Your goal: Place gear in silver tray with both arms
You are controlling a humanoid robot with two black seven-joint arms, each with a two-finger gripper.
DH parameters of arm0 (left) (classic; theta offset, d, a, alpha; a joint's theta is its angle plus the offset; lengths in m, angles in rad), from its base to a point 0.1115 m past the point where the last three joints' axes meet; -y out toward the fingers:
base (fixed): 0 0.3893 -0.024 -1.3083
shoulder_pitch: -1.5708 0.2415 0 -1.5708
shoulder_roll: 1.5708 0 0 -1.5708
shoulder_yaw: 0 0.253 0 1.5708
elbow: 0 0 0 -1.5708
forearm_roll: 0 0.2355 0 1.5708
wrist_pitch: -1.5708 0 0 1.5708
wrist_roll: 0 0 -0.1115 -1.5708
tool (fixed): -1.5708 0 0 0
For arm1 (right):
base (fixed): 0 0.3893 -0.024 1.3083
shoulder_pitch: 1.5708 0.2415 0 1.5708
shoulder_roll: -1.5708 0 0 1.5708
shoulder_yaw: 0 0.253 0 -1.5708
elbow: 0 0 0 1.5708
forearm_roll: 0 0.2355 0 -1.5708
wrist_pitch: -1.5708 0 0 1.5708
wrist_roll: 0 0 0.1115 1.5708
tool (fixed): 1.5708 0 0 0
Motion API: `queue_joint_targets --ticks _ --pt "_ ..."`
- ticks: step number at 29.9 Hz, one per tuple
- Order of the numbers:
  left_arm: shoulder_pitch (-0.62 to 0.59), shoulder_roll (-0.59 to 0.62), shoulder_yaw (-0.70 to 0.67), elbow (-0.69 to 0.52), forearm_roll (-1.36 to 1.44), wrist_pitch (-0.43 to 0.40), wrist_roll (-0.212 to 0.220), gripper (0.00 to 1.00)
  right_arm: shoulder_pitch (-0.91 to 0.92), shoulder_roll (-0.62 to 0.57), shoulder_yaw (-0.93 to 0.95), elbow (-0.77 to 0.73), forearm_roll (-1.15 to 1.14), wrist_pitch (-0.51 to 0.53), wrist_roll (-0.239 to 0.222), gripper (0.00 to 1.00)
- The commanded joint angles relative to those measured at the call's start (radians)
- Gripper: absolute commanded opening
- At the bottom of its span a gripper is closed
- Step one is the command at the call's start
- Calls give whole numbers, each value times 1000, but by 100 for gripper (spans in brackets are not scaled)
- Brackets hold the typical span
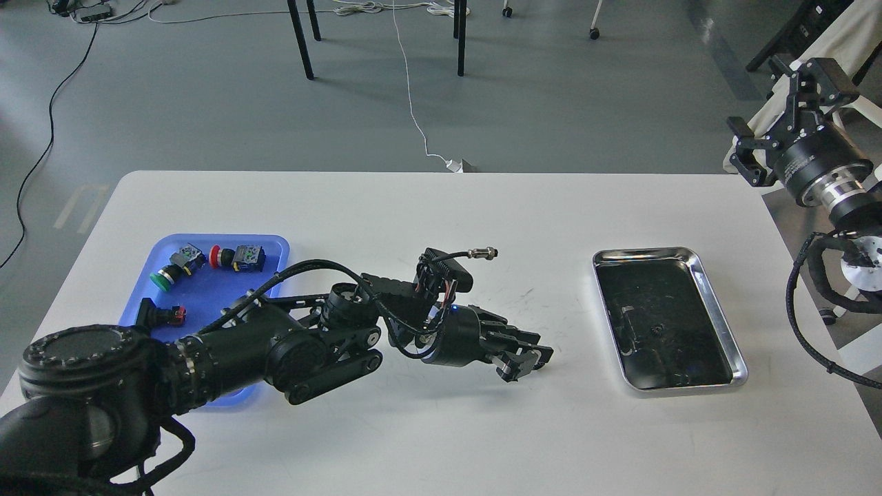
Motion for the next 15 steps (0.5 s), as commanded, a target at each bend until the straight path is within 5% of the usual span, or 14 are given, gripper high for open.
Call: queue_joint_targets --ticks 1,15 --pt "-3 0 -11 -3 -9 1 0 38 0 -3 -5 -1 -1 0 -3 99" --pt "-100 77 -152 -5 -291 1 0 64 32 -87 -147 50 -86 22 -24 99"
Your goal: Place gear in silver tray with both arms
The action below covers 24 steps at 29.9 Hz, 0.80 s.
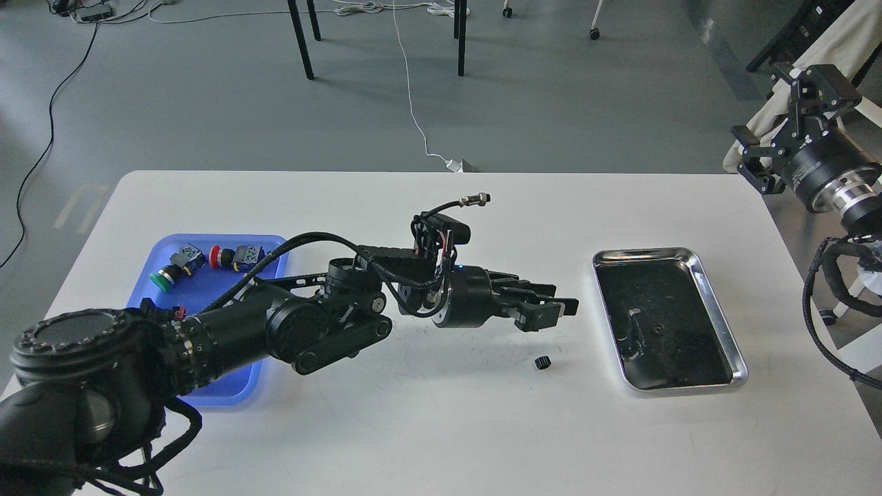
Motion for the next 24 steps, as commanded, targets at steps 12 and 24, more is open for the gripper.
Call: queue_joint_targets --ticks 12,24 --pt "-114 278 -94 9 -355 38 0 76 77 -202 -133 231 -405 80 -81 99" --pt "-111 432 -91 11 -570 81 0 83 404 -234 -550 251 -645 148 -79 97"
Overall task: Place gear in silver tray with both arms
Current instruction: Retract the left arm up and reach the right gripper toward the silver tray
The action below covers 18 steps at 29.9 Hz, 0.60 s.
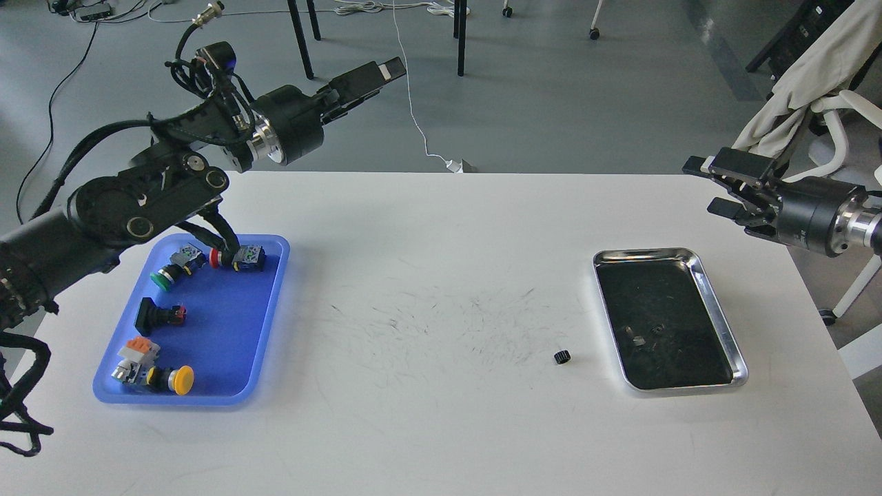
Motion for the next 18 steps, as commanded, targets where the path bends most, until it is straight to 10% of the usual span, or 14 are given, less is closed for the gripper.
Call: queue_joint_targets --ticks 1,9,18 --pt "6 45 1 0 -69 15 0 83 118 2 -112 11 -136 37 2 97" --pt "11 107 0 0 -97 29 0 84 244 54 -180 28 -461 99 31 96" --pt "11 147 1 0 -129 32 0 85 250 99 -172 25 -235 50 41 99"
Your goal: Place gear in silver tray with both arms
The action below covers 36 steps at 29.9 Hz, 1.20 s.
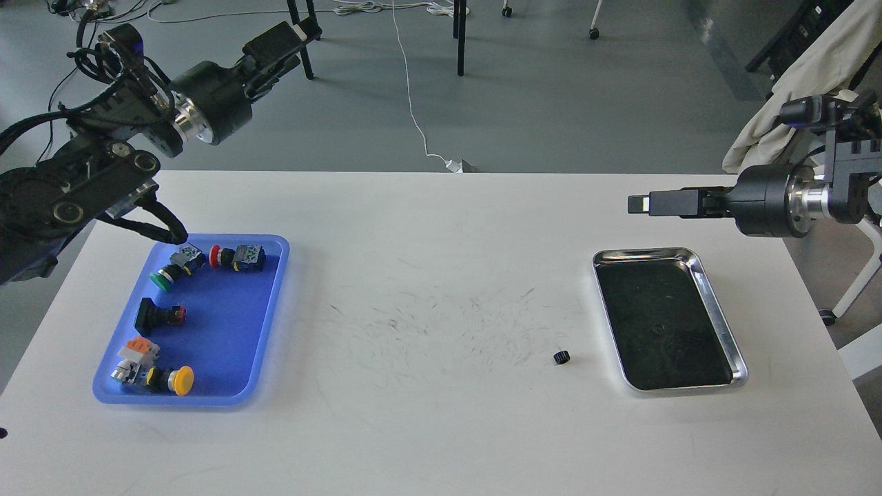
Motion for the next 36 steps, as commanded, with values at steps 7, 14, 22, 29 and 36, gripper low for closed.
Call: queue_joint_targets --ticks 7,14,22,29,36 --pt "2 35 1 0 -17 7 0 85 -10 -32 -9 17 -10 7 161 96" --pt "0 43 1 0 -26 14 0 85 30 22 -19 42 -320 121 171 95" --pt "2 51 1 0 -26 16 0 85 56 86 -29 65 -517 137 178 92" --pt "2 55 2 0 -26 24 0 85 73 113 -27 70 -555 137 178 88" --pt "3 57 4 0 -26 30 0 85 72 114 -25 63 -535 137 178 95"
